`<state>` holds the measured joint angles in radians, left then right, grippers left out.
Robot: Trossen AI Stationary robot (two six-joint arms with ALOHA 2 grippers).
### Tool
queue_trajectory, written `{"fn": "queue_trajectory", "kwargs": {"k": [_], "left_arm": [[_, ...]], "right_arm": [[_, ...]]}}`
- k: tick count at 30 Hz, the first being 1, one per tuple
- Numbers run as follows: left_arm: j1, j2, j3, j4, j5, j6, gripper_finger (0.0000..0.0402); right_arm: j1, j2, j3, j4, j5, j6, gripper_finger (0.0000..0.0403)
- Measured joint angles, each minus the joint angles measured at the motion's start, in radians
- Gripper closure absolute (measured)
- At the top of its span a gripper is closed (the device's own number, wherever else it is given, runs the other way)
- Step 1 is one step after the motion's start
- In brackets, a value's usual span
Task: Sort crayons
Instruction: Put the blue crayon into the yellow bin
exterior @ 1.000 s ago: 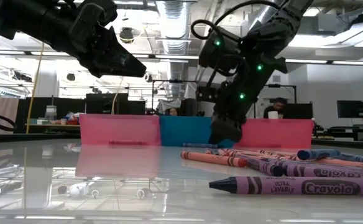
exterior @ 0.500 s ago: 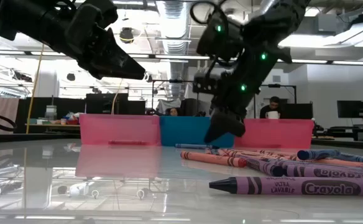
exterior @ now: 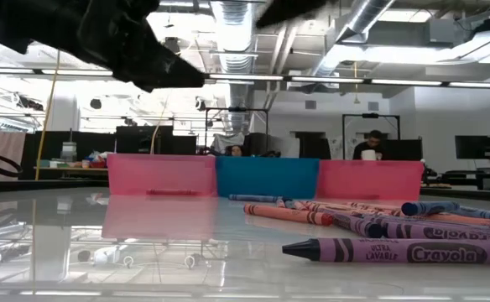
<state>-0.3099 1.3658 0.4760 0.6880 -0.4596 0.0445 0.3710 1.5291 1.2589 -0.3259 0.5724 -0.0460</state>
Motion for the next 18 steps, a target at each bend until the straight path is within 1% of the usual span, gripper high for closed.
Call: {"fn": "queue_trajectory", "kwargs": {"k": [2,4,8,12,16,18], "left_arm": [[0.019,0.033,0.001,0.045,0.064,0.041,0.0262],[0.044,0.088,0.027,0.047,0.145,0.049,0.0262],[0.095,0.214,0.109,-0.035,0.269,0.081,0.0261],[0.138,0.307,0.215,-0.175,0.308,0.133,0.0261],[0.18,0.357,0.303,-0.307,0.346,0.189,0.0261],[0.201,0.357,0.326,-0.36,0.367,0.221,0.0261]], "right_arm": [[0.036,-0.051,0.008,0.003,0.002,-0.015,0.0403],[0.059,-0.102,0.009,-0.001,0.003,-0.014,0.0403],[0.105,-0.172,0.01,-0.015,0.005,-0.007,0.0403],[0.139,-0.197,0.01,-0.022,0.005,-0.007,0.0403],[0.163,-0.196,0.01,-0.04,0.005,-0.005,0.0403],[0.17,-0.188,0.01,-0.046,0.005,0.006,0.0403]]}}
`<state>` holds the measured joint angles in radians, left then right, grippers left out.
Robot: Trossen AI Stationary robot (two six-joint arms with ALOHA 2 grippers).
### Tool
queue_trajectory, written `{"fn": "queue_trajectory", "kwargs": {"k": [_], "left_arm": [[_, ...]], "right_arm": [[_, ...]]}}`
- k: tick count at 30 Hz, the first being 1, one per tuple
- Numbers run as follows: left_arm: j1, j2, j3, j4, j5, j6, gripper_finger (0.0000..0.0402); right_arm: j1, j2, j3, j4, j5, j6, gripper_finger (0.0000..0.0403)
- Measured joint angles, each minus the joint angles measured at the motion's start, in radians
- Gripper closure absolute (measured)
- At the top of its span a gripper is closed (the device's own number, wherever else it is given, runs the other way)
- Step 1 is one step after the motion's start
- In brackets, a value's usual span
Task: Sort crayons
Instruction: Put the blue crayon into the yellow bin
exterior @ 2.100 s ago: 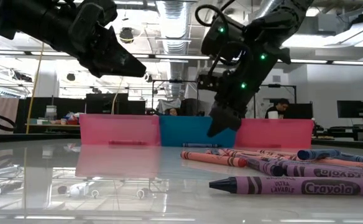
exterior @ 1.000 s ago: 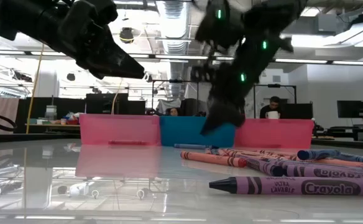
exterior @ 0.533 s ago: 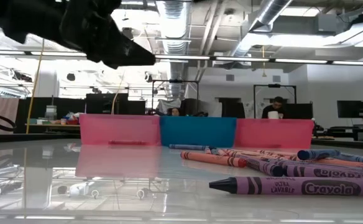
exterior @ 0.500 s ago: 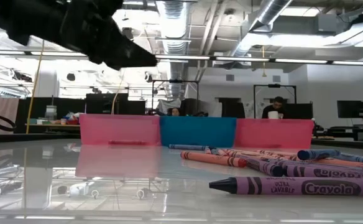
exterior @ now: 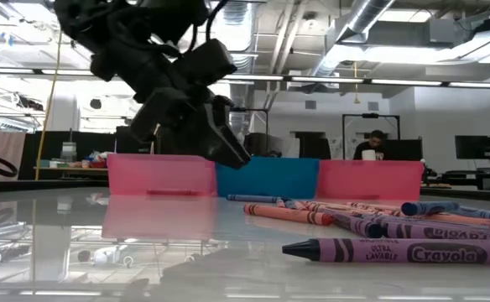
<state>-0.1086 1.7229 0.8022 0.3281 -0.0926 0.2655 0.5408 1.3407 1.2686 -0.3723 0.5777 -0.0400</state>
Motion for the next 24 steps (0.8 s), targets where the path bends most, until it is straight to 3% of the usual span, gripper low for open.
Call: {"fn": "queue_trajectory", "kwargs": {"k": [4,10,24], "left_arm": [[0.06,-0.007,0.022,-0.031,0.015,0.066,0.0261],[0.194,0.019,0.022,-0.022,0.233,0.068,0.0261],[0.262,0.157,0.054,0.028,0.24,0.096,0.0261]], "right_arm": [[0.003,0.006,-0.001,-0.034,-0.001,0.043,0.0403],[0.002,0.007,0.0,-0.089,-0.001,0.085,0.0403],[0.002,0.007,0.0,-0.092,-0.001,0.093,0.0403]]}}
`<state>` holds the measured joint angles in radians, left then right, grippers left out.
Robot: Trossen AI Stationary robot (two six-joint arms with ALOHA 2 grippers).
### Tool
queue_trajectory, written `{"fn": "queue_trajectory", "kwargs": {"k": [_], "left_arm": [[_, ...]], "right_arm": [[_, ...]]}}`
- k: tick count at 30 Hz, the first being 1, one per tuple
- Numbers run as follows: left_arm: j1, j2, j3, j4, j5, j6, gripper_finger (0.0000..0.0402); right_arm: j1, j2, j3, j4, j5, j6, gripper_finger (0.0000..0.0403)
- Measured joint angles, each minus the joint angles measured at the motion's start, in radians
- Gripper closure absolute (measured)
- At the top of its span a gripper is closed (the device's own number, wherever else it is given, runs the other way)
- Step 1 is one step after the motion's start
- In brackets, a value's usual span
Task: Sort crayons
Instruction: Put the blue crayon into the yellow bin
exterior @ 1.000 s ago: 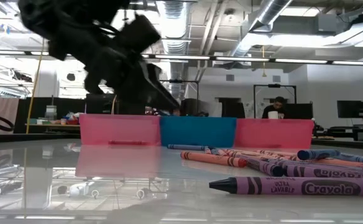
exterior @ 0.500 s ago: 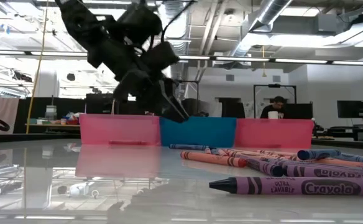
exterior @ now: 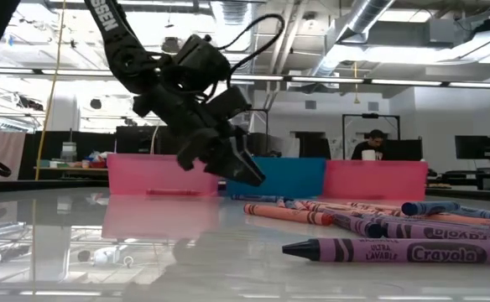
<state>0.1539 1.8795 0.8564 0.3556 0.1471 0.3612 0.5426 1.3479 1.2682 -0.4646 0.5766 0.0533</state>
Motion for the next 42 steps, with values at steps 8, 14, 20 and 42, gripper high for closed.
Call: {"fn": "queue_trajectory", "kwargs": {"k": [8,14,20,42], "left_arm": [[-0.063,0.011,0.072,-0.169,0.021,-0.036,0.0262],[-0.122,0.014,0.087,-0.24,-0.079,-0.058,0.0262],[-0.136,0.013,0.087,-0.241,-0.114,-0.088,0.0262],[-0.189,-0.23,0.085,-0.415,-0.195,-0.126,0.0262]], "right_arm": [[0.001,0.0,0.0,0.001,0.0,0.026,0.0403],[0.01,0.0,0.0,0.001,-0.003,0.037,0.0403],[0.034,0.0,0.0,0.004,-0.003,0.052,0.0403],[0.044,0.0,-0.015,-0.076,0.077,0.108,0.0403]]}}
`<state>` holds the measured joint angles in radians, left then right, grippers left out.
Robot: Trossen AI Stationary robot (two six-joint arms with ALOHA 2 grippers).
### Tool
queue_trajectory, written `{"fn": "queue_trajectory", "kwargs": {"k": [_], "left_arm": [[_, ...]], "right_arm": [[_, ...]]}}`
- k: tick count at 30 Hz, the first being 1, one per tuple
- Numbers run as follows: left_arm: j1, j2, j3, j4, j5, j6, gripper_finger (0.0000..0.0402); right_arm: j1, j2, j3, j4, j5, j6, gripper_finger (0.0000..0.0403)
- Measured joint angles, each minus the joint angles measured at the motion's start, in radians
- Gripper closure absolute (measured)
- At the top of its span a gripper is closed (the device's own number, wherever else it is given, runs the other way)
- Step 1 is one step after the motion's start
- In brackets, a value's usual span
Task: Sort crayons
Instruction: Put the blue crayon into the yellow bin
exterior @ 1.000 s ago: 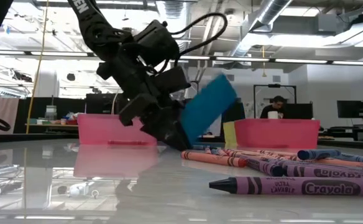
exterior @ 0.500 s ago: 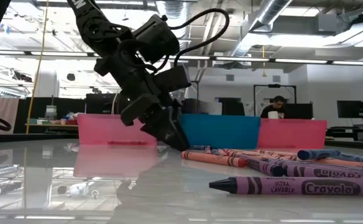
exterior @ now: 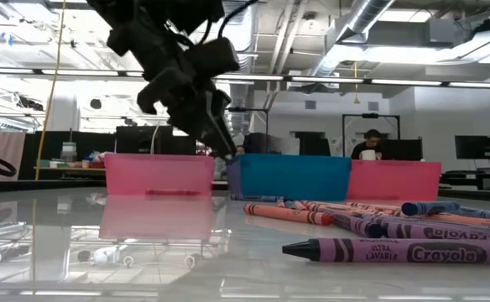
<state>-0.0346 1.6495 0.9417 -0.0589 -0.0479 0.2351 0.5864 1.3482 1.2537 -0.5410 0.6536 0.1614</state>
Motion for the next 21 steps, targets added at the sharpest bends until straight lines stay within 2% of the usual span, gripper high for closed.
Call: {"fn": "queue_trajectory", "kwargs": {"k": [3,6,10,17,21], "left_arm": [[-0.018,-0.031,0.0,-0.027,-0.001,-0.017,0.0262],[-0.051,-0.081,0.0,-0.09,-0.011,-0.039,0.0262],[-0.106,-0.176,0.0,-0.163,-0.089,-0.08,0.0262],[-0.198,-0.297,0.001,-0.221,-0.247,-0.144,0.0262],[-0.241,-0.326,0.001,-0.263,-0.292,-0.172,0.0262]], "right_arm": [[-0.044,0.0,-0.061,-0.049,0.072,0.077,0.0403],[-0.101,0.002,-0.137,-0.049,0.02,0.116,0.0403],[-0.18,0.019,-0.193,-0.002,-0.038,0.127,0.0403],[-0.301,0.151,-0.196,0.022,-0.127,0.086,0.0403],[-0.332,0.246,-0.197,0.025,-0.182,0.069,0.0403]]}}
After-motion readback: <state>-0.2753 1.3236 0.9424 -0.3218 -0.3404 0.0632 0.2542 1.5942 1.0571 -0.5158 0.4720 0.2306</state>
